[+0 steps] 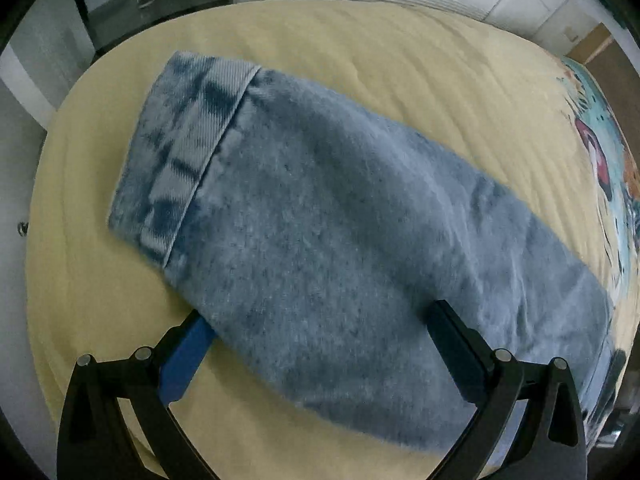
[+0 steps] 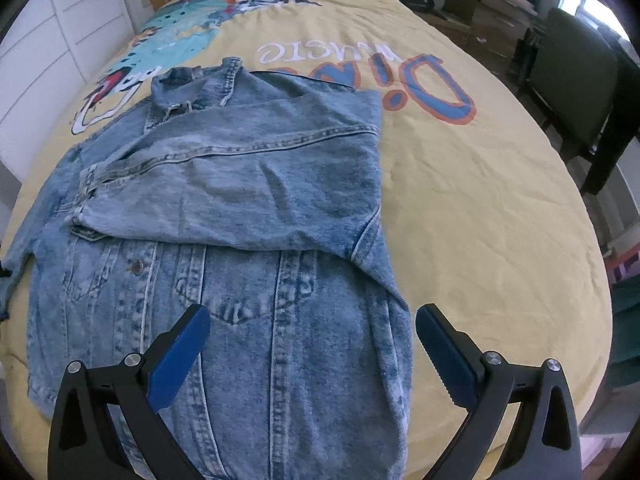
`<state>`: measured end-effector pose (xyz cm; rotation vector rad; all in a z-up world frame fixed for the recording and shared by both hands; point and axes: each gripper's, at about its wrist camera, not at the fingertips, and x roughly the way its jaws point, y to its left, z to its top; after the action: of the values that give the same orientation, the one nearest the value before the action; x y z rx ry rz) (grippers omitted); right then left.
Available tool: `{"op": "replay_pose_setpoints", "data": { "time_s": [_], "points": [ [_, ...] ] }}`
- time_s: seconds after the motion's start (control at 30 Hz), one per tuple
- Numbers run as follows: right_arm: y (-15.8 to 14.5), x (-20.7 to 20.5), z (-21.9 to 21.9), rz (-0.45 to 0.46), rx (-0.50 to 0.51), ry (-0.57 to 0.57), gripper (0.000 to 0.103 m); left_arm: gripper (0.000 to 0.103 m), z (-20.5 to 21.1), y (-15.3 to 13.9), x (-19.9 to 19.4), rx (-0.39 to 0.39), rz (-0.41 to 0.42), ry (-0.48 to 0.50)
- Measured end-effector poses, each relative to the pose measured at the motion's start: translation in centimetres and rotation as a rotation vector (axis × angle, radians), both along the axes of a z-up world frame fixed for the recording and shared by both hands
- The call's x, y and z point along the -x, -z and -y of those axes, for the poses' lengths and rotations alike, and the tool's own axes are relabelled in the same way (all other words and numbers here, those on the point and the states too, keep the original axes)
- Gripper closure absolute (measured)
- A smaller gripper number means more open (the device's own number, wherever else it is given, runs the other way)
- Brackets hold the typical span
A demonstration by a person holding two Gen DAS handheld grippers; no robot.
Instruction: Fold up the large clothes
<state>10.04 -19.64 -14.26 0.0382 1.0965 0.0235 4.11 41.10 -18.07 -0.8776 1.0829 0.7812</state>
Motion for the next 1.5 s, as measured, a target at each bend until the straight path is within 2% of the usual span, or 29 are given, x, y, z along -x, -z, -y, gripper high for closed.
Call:
{"op": "replay_pose_setpoints", "data": {
  "time_s": [0.1,0.13,0.2,0.27,0.33,0.37,0.43,0.67,0.8,0.93,1.03,1.2,1.37,1.43,1.5],
  "points": [
    [0.0,-0.1,-0.5,0.003,0.026,-0.007,0.001,0.002,-0.2,-0.1,-0.7,0.004,0.016,0.028],
    [-0.1,0.0,-0.8,0.007,0.041,-0.015,0.001,0.005,-0.1,-0.1,-0.7,-0.002,0.023,0.052],
    [-0.3,-0.1,-1.4,0.015,0.045,-0.037,0.001,0.021,-0.7,-0.3,-0.9,-0.007,0.037,0.078],
    [-0.4,-0.2,-1.8,0.016,0.037,-0.050,0.001,0.066,-1.0,-0.9,-0.7,-0.017,0.054,0.077],
    [-0.6,-0.2,-2.1,0.021,0.036,-0.055,0.001,0.087,-1.5,-1.3,-0.6,0.013,0.083,0.100],
    [-0.7,-0.2,-2.2,0.025,0.033,-0.056,0.001,0.091,-1.7,-1.5,-0.9,0.025,0.083,0.123],
    [-0.8,-0.1,-2.3,0.030,0.028,-0.058,0.001,0.096,-1.2,-2.3,-1.4,-0.004,0.060,0.178],
    [-1.0,-0.1,-2.2,0.032,0.026,-0.051,0.001,0.099,5.2,-6.5,-4.5,-0.079,0.104,0.453],
    [-1.2,0.0,-2.2,0.039,0.022,-0.052,0.001,0.099,10.4,-9.4,-6.7,-0.045,0.190,0.605],
    [-1.2,-0.1,-2.0,0.040,0.021,-0.050,0.001,0.099,16.9,-12.0,-8.9,-0.057,0.236,0.764],
    [-1.2,-0.2,-1.5,0.041,0.021,-0.040,0.001,0.099,22.5,-12.6,-10.7,-0.046,0.267,0.857],
    [-1.6,-0.5,-0.7,0.053,0.015,-0.027,0.001,0.099,32.2,-13.9,-16.3,-0.059,0.319,1.038],
    [-2.2,-0.8,0.4,0.067,0.005,-0.003,0.001,0.099,41.9,-14.6,-17.7,-0.058,0.364,1.207],
    [-2.4,-0.8,0.8,0.071,0.000,0.005,0.001,0.099,45.0,-14.1,-18.0,-0.073,0.365,1.261],
    [-2.5,-0.8,1.2,0.075,-0.001,0.011,0.001,0.099,48.2,-12.4,-18.6,-0.069,0.331,1.311]
  ]
}}
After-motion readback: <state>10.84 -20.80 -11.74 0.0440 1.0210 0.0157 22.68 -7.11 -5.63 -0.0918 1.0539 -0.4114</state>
